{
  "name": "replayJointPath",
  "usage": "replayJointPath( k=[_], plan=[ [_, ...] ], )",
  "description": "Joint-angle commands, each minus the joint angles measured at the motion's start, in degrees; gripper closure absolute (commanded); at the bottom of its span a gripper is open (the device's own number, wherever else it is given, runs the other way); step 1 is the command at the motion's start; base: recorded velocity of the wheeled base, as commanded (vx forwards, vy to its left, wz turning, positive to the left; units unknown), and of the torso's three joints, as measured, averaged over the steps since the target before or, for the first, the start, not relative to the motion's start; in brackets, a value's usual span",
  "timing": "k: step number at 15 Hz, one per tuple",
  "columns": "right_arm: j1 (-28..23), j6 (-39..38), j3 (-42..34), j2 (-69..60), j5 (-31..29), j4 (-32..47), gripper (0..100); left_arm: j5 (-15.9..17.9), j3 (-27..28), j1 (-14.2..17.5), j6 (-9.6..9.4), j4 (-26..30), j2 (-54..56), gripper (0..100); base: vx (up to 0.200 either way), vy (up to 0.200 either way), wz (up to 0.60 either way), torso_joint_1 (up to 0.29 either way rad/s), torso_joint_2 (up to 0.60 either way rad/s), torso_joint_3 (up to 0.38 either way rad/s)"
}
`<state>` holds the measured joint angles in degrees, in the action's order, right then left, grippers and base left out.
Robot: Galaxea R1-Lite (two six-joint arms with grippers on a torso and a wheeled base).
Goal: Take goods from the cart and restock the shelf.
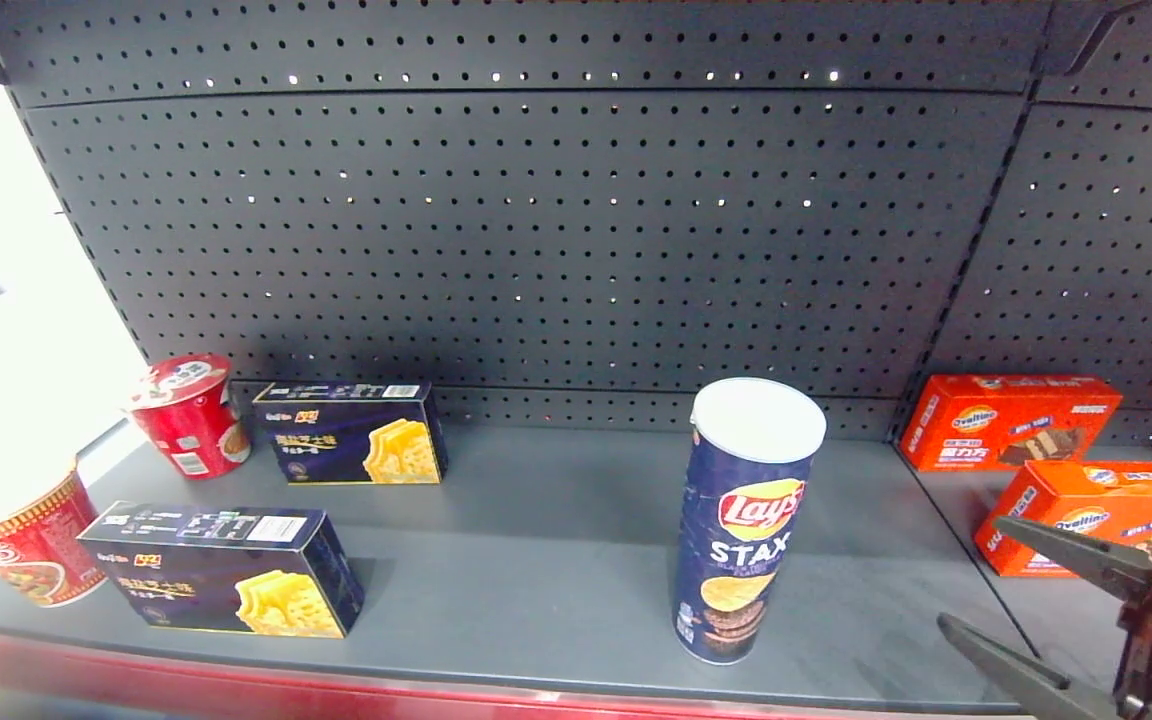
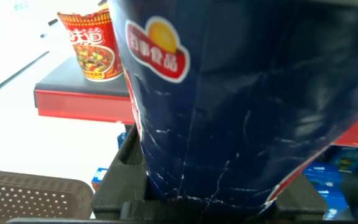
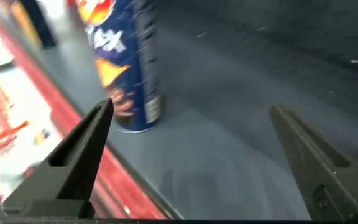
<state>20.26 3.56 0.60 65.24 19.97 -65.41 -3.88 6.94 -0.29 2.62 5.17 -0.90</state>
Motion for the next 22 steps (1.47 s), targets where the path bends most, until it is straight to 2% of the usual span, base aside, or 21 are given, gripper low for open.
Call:
replayJointPath(
  k=[1,2,4,6,7,8,9,11,12,14,16,19,21,22],
  plan=[
    [-2.7,-0.8,-0.5,-12.9,-1.0,5.7,0,0.0,-0.2,0.0,-0.07,-0.1,0.0,100,0.000,0.000,0.00,0.000,0.00,0.000],
    [-2.9,-0.8,-0.5,-15.2,-1.8,8.0,0,0.0,0.1,0.0,-0.16,-0.1,0.0,100,0.000,0.000,0.00,0.000,0.00,0.000],
    [-3.7,-0.7,0.2,-28.0,-10.7,22.6,0,-0.3,-0.1,0.0,-0.07,-0.1,0.0,100,0.000,0.000,0.00,0.000,0.00,0.000],
    [-4.1,-0.5,0.9,-34.8,-18.2,30.3,0,-0.2,-0.3,0.0,-0.07,0.0,0.0,100,0.000,0.000,0.00,0.000,0.00,0.000],
    [-4.0,-0.6,2.0,-41.8,-24.5,37.8,0,-0.2,-0.9,0.0,-0.07,-0.1,0.0,100,0.000,0.000,0.00,0.000,0.00,0.000],
    [-4.1,-0.6,2.3,-44.5,-26.2,41.0,0,-0.2,-1.0,0.0,-0.07,-0.2,0.0,100,0.000,0.000,0.00,0.000,0.00,0.000],
    [-5.2,-0.6,2.6,-50.8,-29.7,48.5,0,0.0,-0.9,0.0,-0.16,-1.2,0.0,100,0.000,0.000,0.00,0.000,0.00,0.000],
    [-8.4,-0.6,2.0,-59.7,-31.5,57.2,0,0.1,-1.0,0.0,0.10,-1.7,0.0,100,0.000,0.000,0.00,0.000,0.00,0.000],
    [-8.6,-1.3,1.5,-60.2,-34.9,57.9,0,0.4,-0.9,0.0,0.02,-1.7,0.0,100,0.000,0.000,0.00,0.000,0.00,0.000],
    [-8.6,-1.4,0.9,-60.1,-36.0,57.0,0,1.8,-0.3,0.0,-0.07,-1.7,0.0,100,0.000,0.000,0.00,0.000,0.00,0.000],
    [-8.6,-1.9,-0.6,-60.1,-35.9,58.3,0,5.4,2.4,0.0,-0.25,-1.7,0.0,100,0.000,0.000,0.00,0.000,0.00,0.000],
    [-8.6,-0.5,-0.5,-60.1,-30.1,62.1,0,17.7,10.0,-0.1,-0.25,-1.0,-2.0,100,0.000,0.000,0.00,0.000,0.00,0.000],
    [-8.6,0.0,-0.4,-60.1,-23.0,62.2,0,23.3,13.7,-0.1,-0.07,-1.1,-5.5,100,0.000,0.000,0.00,0.000,0.00,0.000],
    [-8.6,0.0,-0.4,-60.1,-21.8,62.3,0,25.9,14.6,-0.1,0.02,-1.5,-7.5,100,0.000,0.000,0.00,0.000,0.00,0.000]
  ],
)
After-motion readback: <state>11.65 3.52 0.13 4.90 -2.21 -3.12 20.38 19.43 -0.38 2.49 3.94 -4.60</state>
